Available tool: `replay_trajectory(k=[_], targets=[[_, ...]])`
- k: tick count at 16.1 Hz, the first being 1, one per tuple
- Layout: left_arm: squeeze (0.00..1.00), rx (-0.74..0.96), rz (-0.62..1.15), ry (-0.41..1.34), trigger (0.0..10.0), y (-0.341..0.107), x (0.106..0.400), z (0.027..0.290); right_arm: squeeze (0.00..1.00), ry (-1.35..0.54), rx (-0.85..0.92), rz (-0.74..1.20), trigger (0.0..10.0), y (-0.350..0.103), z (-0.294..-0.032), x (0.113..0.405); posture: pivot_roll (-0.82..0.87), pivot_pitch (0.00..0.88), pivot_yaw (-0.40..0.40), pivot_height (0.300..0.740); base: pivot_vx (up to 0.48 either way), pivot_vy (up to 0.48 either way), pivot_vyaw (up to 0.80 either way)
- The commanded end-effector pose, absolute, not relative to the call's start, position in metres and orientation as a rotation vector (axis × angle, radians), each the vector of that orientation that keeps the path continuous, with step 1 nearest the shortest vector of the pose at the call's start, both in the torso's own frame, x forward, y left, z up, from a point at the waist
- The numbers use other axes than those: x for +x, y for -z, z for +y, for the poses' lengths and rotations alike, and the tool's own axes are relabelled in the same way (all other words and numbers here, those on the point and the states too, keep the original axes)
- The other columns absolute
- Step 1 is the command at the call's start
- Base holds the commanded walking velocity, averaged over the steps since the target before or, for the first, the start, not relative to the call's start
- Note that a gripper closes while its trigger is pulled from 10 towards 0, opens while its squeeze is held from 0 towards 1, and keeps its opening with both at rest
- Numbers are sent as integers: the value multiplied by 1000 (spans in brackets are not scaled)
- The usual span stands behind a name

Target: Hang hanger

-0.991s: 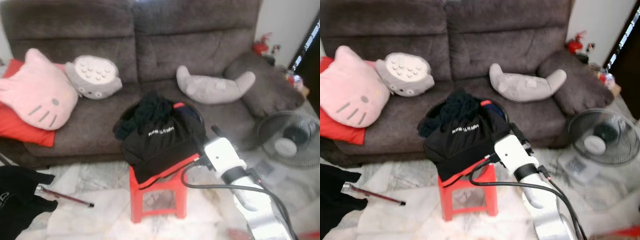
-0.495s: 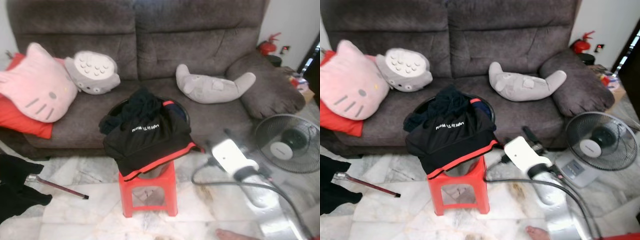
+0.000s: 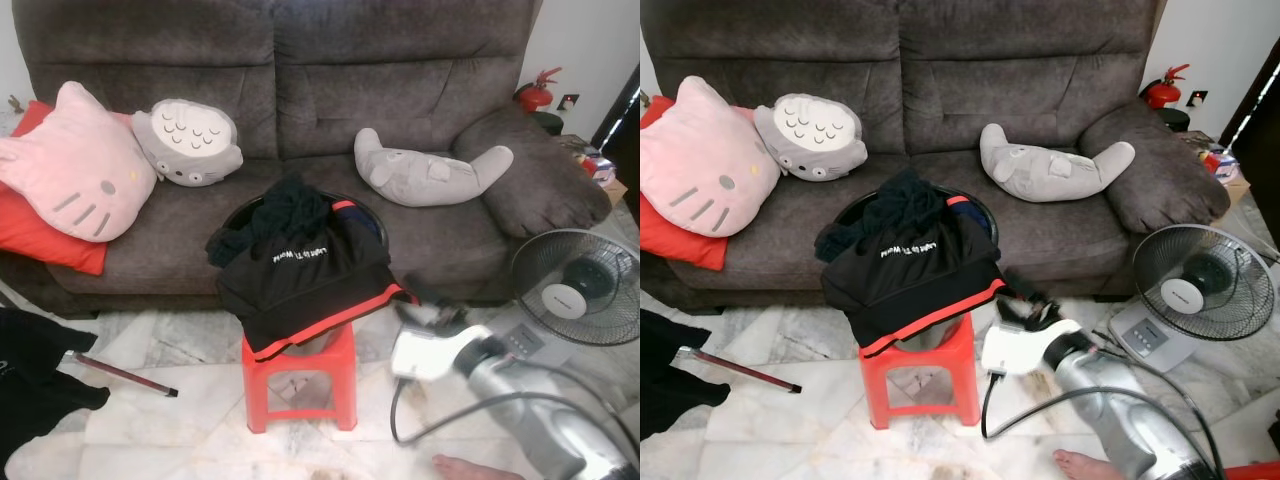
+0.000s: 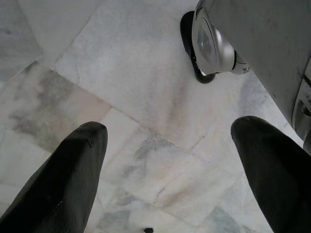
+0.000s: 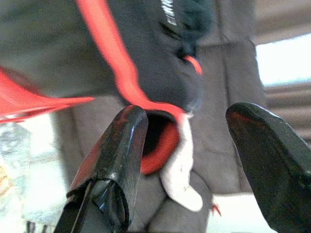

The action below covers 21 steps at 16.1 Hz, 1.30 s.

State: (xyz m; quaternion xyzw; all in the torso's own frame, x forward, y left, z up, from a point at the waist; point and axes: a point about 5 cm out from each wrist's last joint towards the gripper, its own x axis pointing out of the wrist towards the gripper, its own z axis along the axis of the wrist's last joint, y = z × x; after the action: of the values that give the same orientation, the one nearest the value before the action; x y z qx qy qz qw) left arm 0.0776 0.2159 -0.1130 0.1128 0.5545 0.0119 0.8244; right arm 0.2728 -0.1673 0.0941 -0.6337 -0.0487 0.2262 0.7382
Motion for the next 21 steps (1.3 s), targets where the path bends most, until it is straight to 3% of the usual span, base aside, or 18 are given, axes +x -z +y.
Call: replay_trajectory(k=[1, 11, 15, 21], targets=[[0, 222, 1137, -14, 10000, 111, 88, 211, 0, -577, -1423, -123, 10000, -84, -164, 274, -159, 64, 6, 740, 0, 0, 0], [0, 210, 1130, -32, 10000, 111, 88, 211, 0, -726, -1644, -217, 10000, -41, -160, 284, -148, 54, 2, 740, 0, 0, 0], [0, 206, 1127, -40, 10000, 111, 88, 211, 0, -638, -1714, -339, 10000, -52, -156, 301, -132, 47, 2, 740, 0, 0, 0], [0, 205, 1127, -36, 10000, 111, 88, 211, 0, -578, -1752, -347, 10000, -53, -158, 315, -127, 55, 6, 740, 0, 0, 0]])
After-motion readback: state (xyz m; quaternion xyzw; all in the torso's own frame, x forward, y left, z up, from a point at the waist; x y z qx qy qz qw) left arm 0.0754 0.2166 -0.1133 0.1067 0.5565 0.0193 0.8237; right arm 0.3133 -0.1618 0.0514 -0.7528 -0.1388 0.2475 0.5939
